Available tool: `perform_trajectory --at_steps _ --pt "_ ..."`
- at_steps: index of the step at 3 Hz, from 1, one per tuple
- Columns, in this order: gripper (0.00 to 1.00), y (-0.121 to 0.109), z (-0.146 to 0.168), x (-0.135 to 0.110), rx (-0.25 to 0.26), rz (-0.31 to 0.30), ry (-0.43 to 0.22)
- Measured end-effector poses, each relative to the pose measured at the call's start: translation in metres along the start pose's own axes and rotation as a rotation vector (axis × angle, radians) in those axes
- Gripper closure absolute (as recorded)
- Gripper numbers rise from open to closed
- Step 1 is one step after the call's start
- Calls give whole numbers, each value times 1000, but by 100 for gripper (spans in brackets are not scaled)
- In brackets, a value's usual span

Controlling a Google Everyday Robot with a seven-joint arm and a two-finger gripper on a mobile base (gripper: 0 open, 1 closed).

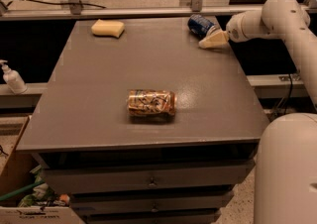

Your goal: Move pepsi can near sponge

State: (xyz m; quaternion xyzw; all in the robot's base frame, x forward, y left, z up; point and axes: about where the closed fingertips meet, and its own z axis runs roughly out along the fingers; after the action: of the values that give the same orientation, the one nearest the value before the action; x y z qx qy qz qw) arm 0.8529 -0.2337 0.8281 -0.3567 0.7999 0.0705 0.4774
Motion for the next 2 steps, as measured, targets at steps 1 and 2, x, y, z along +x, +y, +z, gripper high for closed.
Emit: perform_trajectory --at_steps 1,2 --pt "0 6 -9 -12 3 -9 -34" --pt "0 15 -25 -29 9 -10 -80"
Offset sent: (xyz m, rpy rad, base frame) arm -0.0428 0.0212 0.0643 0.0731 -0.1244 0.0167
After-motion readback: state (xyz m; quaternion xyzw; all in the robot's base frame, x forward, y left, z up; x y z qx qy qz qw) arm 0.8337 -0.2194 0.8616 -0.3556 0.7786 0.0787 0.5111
